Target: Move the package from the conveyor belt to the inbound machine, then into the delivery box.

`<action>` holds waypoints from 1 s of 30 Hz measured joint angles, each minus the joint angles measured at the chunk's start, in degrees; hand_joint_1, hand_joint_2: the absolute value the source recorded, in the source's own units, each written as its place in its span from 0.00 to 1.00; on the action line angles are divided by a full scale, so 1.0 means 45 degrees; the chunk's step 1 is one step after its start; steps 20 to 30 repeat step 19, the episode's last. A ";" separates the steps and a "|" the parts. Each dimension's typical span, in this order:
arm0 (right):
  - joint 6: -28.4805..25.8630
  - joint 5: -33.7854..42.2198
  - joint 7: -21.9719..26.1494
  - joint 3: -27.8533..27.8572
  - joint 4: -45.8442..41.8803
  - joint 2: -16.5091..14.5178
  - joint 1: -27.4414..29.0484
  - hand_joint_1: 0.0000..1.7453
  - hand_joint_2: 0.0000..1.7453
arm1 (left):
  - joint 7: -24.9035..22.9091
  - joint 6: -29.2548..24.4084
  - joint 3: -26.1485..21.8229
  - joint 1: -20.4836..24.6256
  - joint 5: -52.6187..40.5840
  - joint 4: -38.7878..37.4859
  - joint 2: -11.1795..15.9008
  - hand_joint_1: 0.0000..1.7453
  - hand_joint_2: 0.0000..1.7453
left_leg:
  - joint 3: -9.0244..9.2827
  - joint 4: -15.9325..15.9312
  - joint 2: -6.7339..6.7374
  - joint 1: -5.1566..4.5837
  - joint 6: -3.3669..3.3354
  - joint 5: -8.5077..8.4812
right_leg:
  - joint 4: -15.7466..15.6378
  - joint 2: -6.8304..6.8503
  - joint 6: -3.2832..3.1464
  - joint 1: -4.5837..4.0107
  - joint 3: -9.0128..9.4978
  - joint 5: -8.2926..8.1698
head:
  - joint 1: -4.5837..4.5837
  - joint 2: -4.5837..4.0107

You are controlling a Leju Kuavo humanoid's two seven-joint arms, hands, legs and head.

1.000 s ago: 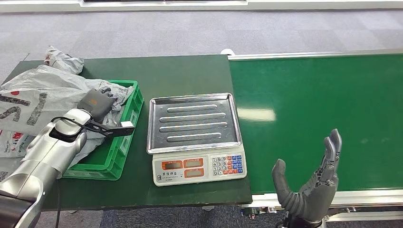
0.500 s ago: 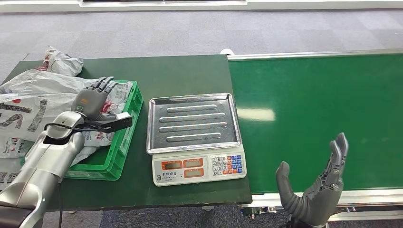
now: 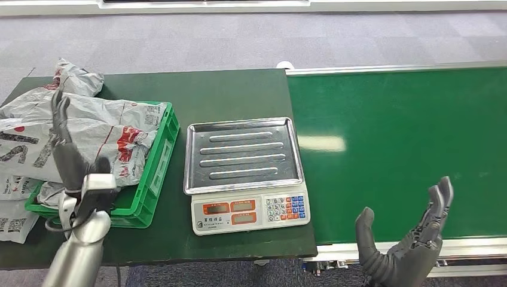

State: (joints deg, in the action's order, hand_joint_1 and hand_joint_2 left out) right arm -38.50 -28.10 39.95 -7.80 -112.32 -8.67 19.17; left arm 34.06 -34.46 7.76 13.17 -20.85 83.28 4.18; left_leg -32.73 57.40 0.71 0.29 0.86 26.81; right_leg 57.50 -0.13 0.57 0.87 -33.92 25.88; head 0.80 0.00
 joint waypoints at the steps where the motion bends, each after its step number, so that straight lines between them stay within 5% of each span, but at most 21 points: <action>1: -0.0064 0.0237 0.0000 0.0026 0.0000 -0.0007 -0.0029 0.00 1.00 | 0.0563 -0.0376 0.0104 -0.0455 0.0500 0.0586 -0.0227 0.00 0.00 | 0.0000 0.0001 -0.0001 -0.0001 -0.0004 0.0007 | -0.0002 0.0004 0.0005 0.0001 0.0002 0.0006 | -0.0002 0.0000; 10: -0.0103 0.0695 -0.0068 0.0289 0.0015 -0.0011 -0.0394 0.00 1.00 | 0.1385 -0.1019 0.1535 -0.2452 0.3436 0.4150 -0.1924 0.00 0.00 | 0.0000 0.0003 -0.0020 -0.0001 -0.0027 0.0025 | -0.0007 0.0038 0.0019 0.0000 0.0041 0.0015 | -0.0004 0.0000; 18: 0.0125 0.0979 -0.0178 0.0496 0.0194 0.0007 -0.0523 0.00 1.00 | 0.1383 0.1446 0.0715 -0.3568 0.5221 0.6426 -0.3214 0.00 0.00 | 0.0012 0.0003 -0.0022 0.0006 -0.0024 0.0026 | -0.0005 0.0038 0.0020 -0.0008 0.0048 0.0021 | -0.0004 0.0000; 30: 0.0161 0.1002 -0.0176 0.0500 0.0214 0.0010 -0.0531 0.00 1.00 | 0.1383 0.1504 0.0649 -0.3605 0.5221 0.6524 -0.3272 0.00 0.00 | 0.0012 0.0003 -0.0022 0.0006 -0.0024 0.0026 | -0.0005 0.0038 0.0021 -0.0008 0.0048 0.0021 | -0.0004 0.0000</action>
